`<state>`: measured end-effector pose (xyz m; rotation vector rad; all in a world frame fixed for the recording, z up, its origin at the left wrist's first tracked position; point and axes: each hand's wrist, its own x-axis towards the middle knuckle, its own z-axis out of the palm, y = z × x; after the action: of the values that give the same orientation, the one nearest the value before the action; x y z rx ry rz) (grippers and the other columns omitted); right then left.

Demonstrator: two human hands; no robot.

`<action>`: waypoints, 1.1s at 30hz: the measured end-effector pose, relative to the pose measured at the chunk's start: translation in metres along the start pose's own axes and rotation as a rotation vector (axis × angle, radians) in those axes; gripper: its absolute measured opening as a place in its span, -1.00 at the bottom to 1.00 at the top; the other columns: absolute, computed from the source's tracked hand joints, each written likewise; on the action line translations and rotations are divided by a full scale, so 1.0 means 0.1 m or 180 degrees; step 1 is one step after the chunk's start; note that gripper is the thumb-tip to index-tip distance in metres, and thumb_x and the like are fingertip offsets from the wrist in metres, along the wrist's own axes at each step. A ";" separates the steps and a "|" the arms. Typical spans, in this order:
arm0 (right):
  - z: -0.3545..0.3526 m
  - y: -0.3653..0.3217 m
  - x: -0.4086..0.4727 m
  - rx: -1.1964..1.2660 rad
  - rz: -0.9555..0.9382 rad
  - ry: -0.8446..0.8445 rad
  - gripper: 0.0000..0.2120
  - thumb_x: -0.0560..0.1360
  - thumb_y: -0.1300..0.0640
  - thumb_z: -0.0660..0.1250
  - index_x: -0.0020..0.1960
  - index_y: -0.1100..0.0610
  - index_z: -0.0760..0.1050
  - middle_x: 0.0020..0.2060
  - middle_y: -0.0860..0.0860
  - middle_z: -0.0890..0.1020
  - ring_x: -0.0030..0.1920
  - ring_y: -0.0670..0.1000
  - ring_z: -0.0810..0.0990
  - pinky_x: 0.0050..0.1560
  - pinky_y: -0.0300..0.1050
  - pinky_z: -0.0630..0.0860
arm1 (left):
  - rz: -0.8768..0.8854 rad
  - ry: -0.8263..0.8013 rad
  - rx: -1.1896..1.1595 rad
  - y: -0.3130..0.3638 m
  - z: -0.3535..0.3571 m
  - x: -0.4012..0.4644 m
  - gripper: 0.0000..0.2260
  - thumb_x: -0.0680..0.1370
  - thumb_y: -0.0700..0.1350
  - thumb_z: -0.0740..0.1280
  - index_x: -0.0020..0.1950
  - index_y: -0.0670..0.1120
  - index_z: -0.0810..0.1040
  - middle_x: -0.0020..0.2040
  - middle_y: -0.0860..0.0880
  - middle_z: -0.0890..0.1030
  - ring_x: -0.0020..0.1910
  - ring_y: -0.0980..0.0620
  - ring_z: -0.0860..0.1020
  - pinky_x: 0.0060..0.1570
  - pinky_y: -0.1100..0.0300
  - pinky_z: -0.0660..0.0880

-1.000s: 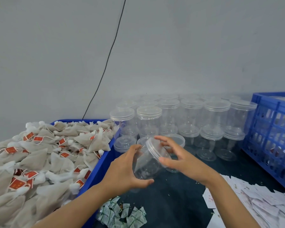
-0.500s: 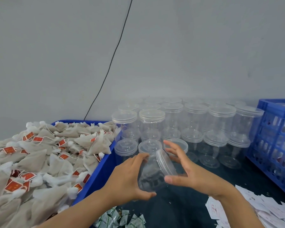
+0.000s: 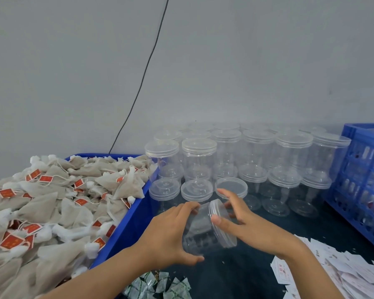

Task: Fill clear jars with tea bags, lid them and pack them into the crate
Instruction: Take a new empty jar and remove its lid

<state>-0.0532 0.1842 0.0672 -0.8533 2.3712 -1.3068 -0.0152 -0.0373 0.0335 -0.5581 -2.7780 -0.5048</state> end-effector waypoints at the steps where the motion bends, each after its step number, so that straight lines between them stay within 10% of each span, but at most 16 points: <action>1: 0.01 0.00 0.02 0.0012 0.0056 0.0097 -0.16 0.26 -0.47 0.22 0.45 -0.27 0.01 0.31 -0.26 0.30 0.26 -0.30 0.39 0.08 -0.45 0.35 | -0.0015 -0.0008 0.0006 -0.01 0.00 0.00 -0.13 0.25 0.36 0.45 0.44 0.19 0.12 0.29 0.33 0.36 0.20 0.35 0.35 0.18 0.36 0.37; 4: 0.00 -0.01 0.00 -0.0107 -0.0067 0.0012 -0.36 0.34 -0.31 0.39 0.34 -0.30 0.21 0.17 -0.43 0.37 0.13 -0.43 0.42 -0.06 -0.58 0.38 | -0.0050 -0.0079 0.0007 -0.03 0.01 0.00 -0.12 0.24 0.33 0.48 0.42 0.20 0.10 0.30 0.33 0.34 0.21 0.34 0.34 0.19 0.36 0.36; 8: -0.06 0.02 -0.02 -0.0224 -0.0298 -0.0101 -0.22 0.31 0.03 0.54 0.32 -0.46 0.20 0.25 -0.44 0.33 0.30 -0.35 0.32 0.26 -0.17 0.45 | -0.0125 -0.0165 -0.0185 -0.04 0.05 0.03 -0.11 0.24 0.28 0.52 0.42 0.19 0.11 0.33 0.26 0.36 0.25 0.29 0.35 0.22 0.35 0.36; 13: 0.07 -0.03 0.02 0.0213 0.0218 0.0131 -0.23 0.23 -0.50 0.26 0.37 -0.35 0.12 0.28 -0.28 0.34 0.24 -0.17 0.44 0.12 -0.13 0.54 | -0.0066 0.0025 -0.0018 -0.04 0.05 0.02 -0.13 0.26 0.27 0.51 0.43 0.17 0.13 0.31 0.25 0.36 0.24 0.26 0.36 0.22 0.35 0.34; 17: 0.10 0.01 0.05 0.0373 0.0269 0.0052 -0.43 0.24 -0.43 0.31 0.18 -0.28 0.30 0.02 -0.29 0.54 -0.02 -0.22 0.60 -0.16 -0.29 0.58 | -0.0144 -0.0056 -0.0167 -0.04 0.04 0.02 -0.14 0.24 0.25 0.53 0.39 0.19 0.14 0.28 0.25 0.40 0.20 0.26 0.40 0.18 0.31 0.41; 21: -0.03 0.02 -0.01 -0.0066 -0.0270 -0.0127 -0.36 0.28 -0.16 0.54 0.23 -0.37 0.27 0.03 -0.51 0.42 0.07 -0.41 0.46 -0.05 -0.43 0.49 | -0.0326 -0.0429 -0.0804 -0.04 0.01 0.02 -0.16 0.21 0.20 0.58 0.34 0.20 0.18 0.23 0.22 0.49 0.16 0.24 0.49 0.17 0.25 0.49; 33: -0.21 0.04 -0.10 -0.0342 -0.0986 -0.0880 -0.18 0.30 0.31 0.51 0.40 -0.22 0.32 0.40 -0.28 0.27 0.43 -0.21 0.25 0.31 -0.28 0.35 | -0.0706 -0.1885 -0.2005 -0.06 -0.18 0.04 -0.20 0.31 0.04 0.58 0.40 0.24 0.19 0.33 0.22 0.41 0.29 0.27 0.42 0.33 0.24 0.40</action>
<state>-0.0579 0.2056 0.0754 -1.3822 2.1670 -1.0856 -0.0174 -0.0477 0.0492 -0.5963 -3.2248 -1.5123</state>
